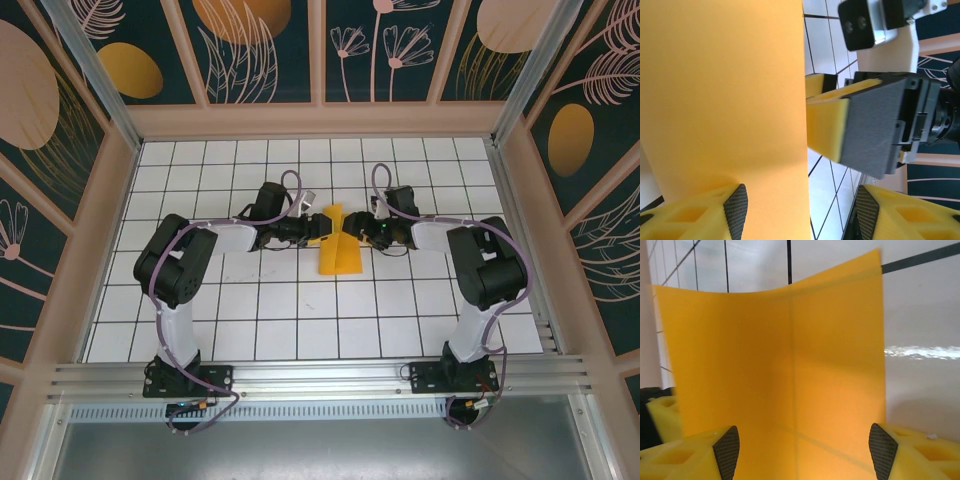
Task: Fold a paper plane with a square sheet of paper (fold left side to right side)
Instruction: First fold in half a square sheet of paper at the center of the table.
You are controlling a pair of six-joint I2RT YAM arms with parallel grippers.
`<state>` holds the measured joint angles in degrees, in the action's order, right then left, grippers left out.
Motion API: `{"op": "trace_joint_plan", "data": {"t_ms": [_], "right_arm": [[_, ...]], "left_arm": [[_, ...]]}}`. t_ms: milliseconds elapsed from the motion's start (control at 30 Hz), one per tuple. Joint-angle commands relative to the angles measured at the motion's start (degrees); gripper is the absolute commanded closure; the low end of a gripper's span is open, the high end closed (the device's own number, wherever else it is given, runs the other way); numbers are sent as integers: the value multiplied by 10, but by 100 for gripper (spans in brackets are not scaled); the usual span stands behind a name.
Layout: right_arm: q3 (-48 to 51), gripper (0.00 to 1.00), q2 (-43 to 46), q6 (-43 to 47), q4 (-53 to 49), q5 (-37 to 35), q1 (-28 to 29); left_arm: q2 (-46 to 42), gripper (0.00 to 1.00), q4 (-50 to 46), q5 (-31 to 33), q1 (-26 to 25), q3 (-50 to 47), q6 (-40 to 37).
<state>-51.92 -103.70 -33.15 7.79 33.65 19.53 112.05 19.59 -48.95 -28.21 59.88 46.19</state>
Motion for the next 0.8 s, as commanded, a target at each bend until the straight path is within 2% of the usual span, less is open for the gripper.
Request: {"op": "trace_joint_plan", "data": {"t_ms": [0,200,633,767], "right_arm": [[14,28,41,-12,37,44,-18],[36,34,46,-58,119,116,-16],[-8,52,-23,-81,129,126,10],[-16,68,-35,-75,115,122,12]], "left_arm": [[15,38,24,-7,-4,23,13],[21,38,20,-4,-6,29,12],[21,39,18,-4,-9,27,8],[20,39,18,-6,-9,26,8]]}}
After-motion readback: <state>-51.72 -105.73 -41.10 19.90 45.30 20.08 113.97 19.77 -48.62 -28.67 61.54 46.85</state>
